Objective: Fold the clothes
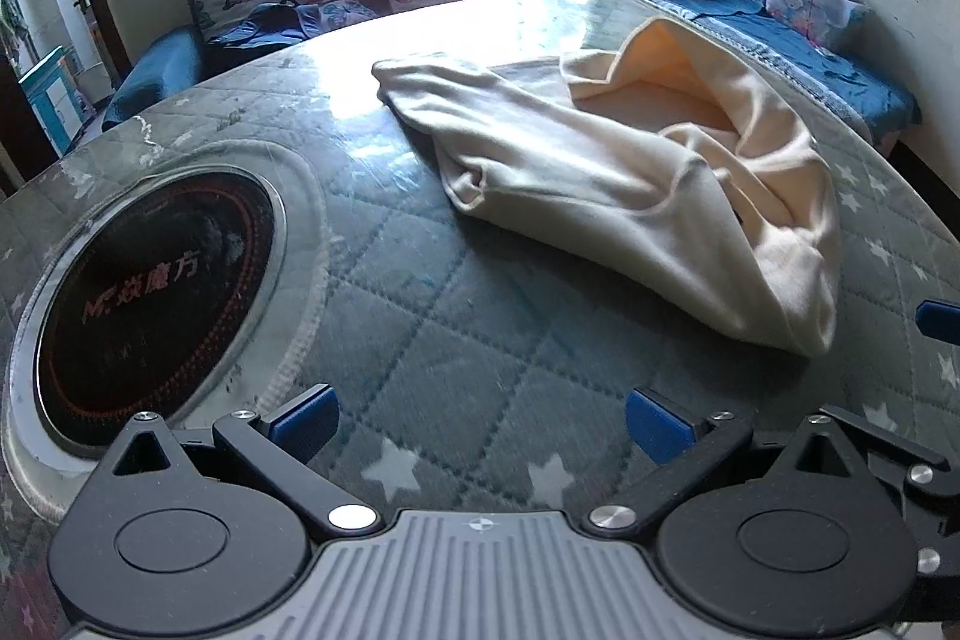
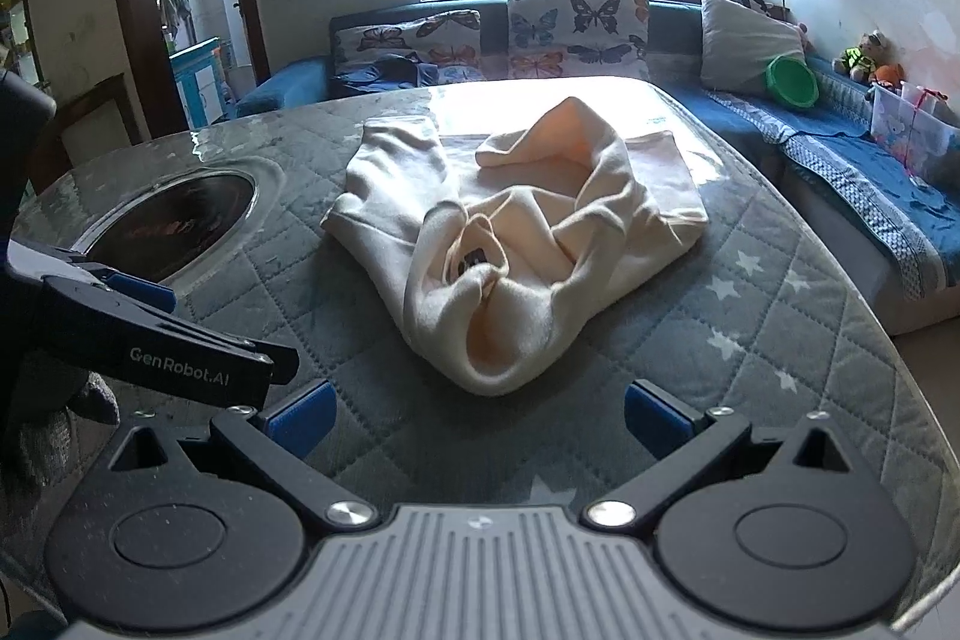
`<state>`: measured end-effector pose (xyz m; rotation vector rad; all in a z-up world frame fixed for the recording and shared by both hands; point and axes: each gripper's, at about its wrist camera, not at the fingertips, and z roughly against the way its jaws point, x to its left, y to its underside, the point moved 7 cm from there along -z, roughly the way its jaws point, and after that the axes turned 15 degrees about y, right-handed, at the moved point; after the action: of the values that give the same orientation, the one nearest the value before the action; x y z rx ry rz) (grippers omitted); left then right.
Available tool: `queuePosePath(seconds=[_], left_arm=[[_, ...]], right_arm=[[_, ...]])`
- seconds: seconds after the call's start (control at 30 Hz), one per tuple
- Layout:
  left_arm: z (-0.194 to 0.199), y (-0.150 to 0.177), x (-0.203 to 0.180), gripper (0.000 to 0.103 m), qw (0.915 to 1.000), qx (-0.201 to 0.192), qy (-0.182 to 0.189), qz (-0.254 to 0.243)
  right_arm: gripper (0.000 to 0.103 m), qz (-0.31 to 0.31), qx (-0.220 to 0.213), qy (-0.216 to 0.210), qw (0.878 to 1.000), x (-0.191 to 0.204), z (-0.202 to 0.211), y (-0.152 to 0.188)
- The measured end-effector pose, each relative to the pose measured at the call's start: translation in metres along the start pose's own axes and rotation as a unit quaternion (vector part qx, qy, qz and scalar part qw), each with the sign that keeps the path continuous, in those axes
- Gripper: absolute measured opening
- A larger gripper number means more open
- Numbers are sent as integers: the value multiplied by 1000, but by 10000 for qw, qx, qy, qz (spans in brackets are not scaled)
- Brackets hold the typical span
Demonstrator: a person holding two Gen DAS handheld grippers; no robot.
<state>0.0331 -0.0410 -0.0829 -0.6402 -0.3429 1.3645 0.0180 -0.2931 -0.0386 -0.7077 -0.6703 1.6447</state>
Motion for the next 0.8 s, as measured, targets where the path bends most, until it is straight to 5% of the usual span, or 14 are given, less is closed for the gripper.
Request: queuePosePath(seconds=[0.43,0.8], left_arm=[[4,-39,33,103,9991,-289,-156,278],[13,-50,68,103,9967,-467,-340,570]], right_arm=[[101,209,-305,-196,9991,13,-22,-41],[70,269,-207,-545,9979,32,-64,-80]])
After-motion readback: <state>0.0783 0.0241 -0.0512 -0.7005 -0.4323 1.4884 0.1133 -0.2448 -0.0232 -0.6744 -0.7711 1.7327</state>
